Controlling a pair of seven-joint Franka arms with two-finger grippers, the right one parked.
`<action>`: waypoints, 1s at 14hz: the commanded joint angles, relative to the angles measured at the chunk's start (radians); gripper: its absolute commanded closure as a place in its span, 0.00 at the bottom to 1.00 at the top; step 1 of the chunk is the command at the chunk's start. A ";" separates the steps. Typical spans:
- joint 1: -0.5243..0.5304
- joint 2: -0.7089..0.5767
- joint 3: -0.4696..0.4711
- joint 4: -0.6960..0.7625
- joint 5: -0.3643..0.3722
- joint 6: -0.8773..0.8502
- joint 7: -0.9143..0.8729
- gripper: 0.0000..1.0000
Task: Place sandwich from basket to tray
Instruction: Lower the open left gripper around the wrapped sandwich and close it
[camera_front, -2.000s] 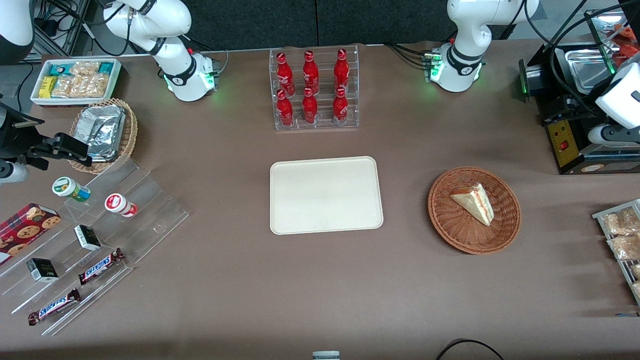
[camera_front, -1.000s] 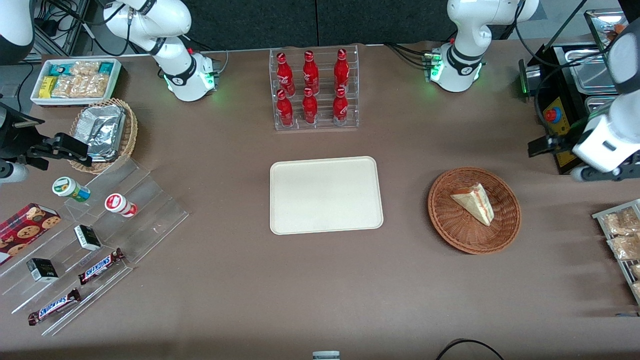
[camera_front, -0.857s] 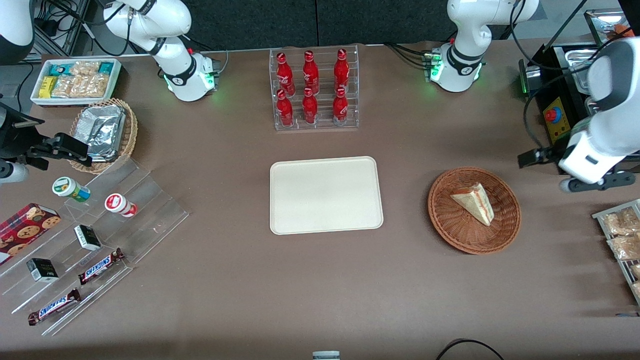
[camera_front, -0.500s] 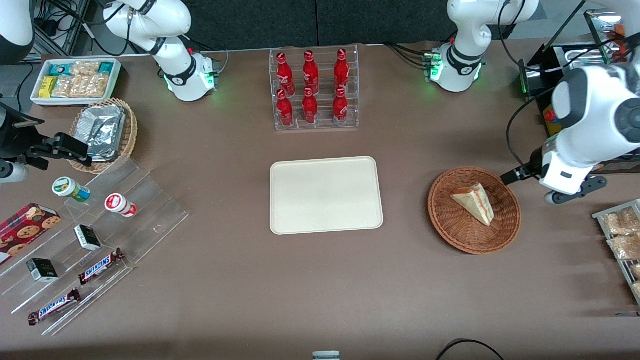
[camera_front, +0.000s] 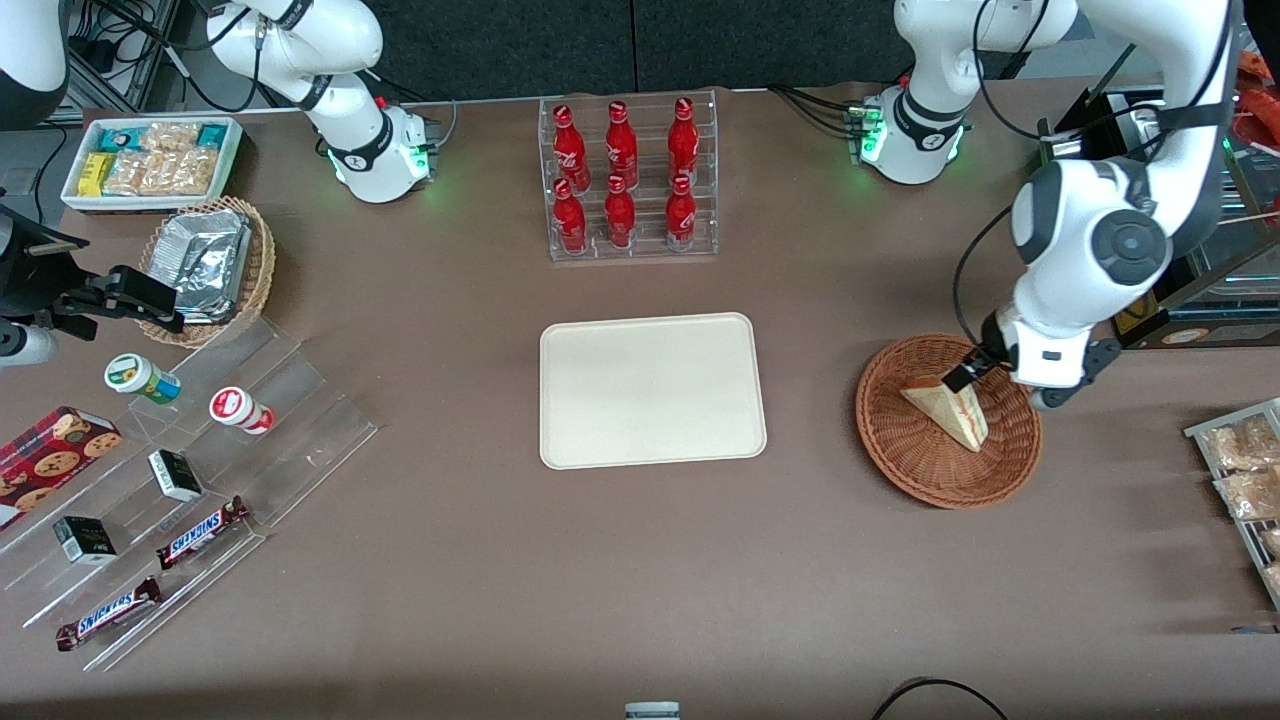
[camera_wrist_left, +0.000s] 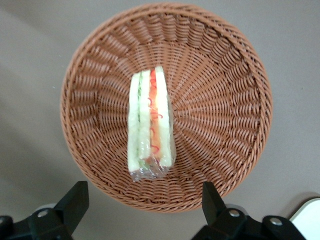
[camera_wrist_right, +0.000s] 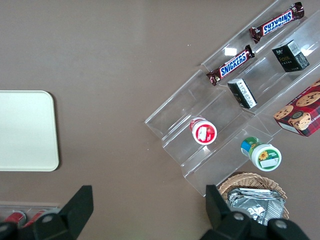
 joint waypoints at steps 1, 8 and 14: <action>-0.013 0.005 0.003 -0.039 0.007 0.060 -0.030 0.00; -0.007 0.065 0.008 -0.082 0.017 0.157 -0.037 0.00; -0.001 0.108 0.015 -0.080 0.022 0.184 -0.037 0.00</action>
